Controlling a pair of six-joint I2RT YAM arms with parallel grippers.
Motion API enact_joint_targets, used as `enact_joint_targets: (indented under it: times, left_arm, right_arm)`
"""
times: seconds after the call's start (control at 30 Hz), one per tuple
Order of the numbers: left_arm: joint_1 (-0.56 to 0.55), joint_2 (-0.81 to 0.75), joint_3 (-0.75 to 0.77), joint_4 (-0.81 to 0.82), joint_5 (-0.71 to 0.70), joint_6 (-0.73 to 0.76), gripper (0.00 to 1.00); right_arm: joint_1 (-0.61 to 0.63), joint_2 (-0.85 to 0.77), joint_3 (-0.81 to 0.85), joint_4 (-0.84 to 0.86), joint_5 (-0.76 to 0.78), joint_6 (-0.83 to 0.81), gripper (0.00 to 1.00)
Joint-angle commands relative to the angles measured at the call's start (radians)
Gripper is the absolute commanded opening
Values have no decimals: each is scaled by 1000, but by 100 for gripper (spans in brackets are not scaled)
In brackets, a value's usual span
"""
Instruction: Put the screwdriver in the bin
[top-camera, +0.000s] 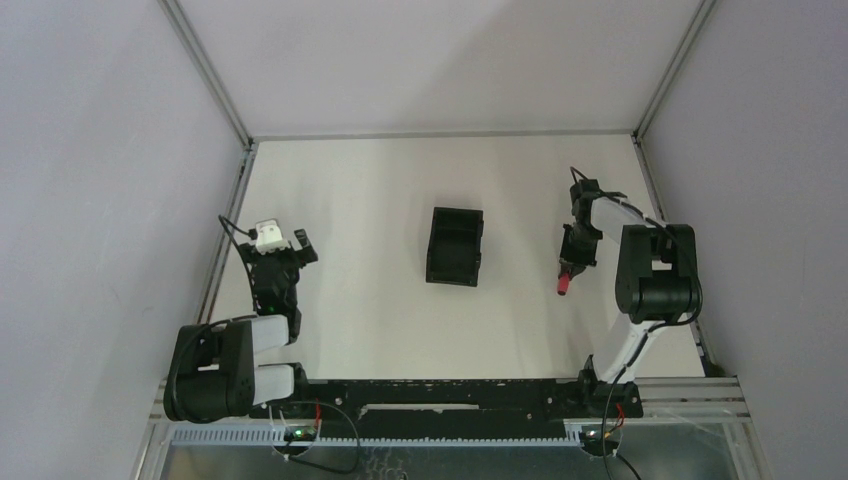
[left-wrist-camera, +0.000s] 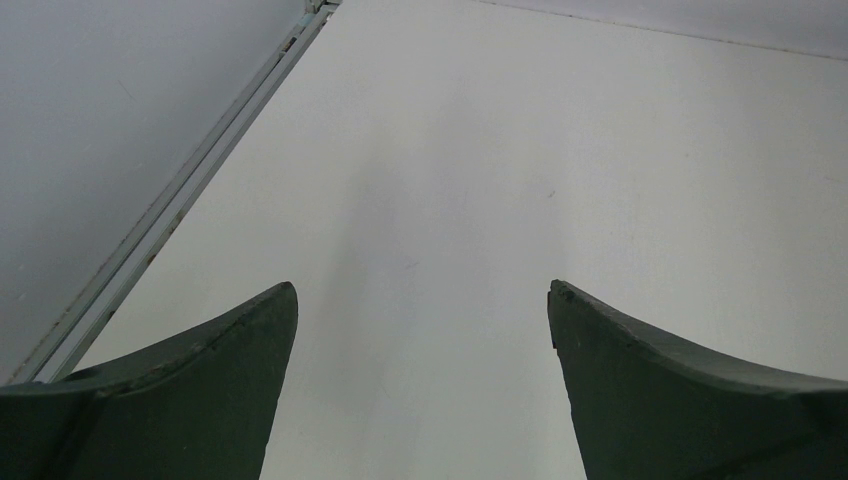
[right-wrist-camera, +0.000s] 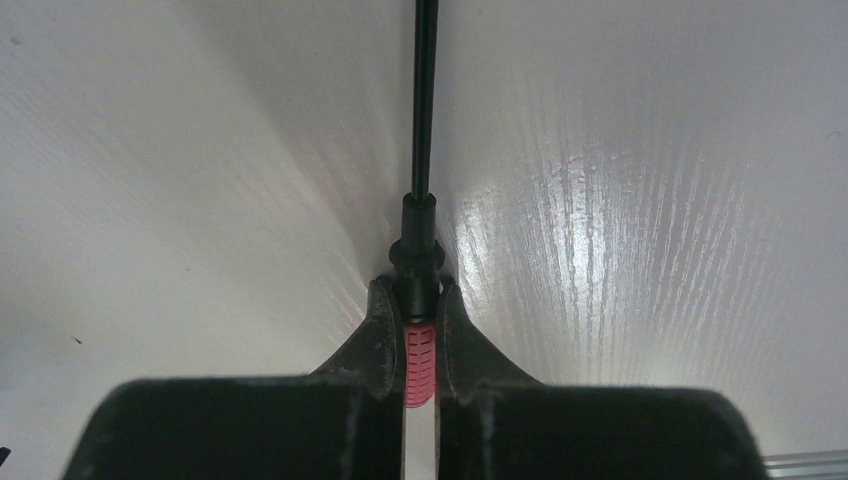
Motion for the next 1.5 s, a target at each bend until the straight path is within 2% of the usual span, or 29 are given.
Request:
enact_joint_targets:
  times: [0.0,0.27,0.4,0.57,0.73,0.9,1.0,1.07,1.17,1.47]
  left_arm:
    - [-4,-9,37,31,-7,17,100]
    - [-4,-8,36,31,-7,16,100]
    - [-5,-8,36,30,-8,16,100]
    - [-4,-8,36,31,-7,16,100]
    - [-4,-8,36,31,-8,16,100]
    - [-4,-7,36,31,-7,17,100]
    - [-4,-8,36,31,-7,16,100]
    - [-5,-8,36,31,-7,16,100]
    - [-4,-8,36,31,-7,16,100]
    - [-6,-8,36,31,-8,16,100]
  right_arm:
    - [7,-16,50,-9,65,-6,0]
    - [8,-170,308,-372,44,-8,0]
    - [36,-200,398,-463,34,7,0]
    - [94,-206,418,-451,7,55,0]
    - [277,-143,470,-390,-12,127,0]
    - [514,9,669,-355,-11,169,0]
    - [618,145,830,-401,-9,149,0]
    - [651,206,912,-436,22,140,0]
    - [670,242,944,-440,35,124,0]
    - [701,292,795,-308,28,25,0]
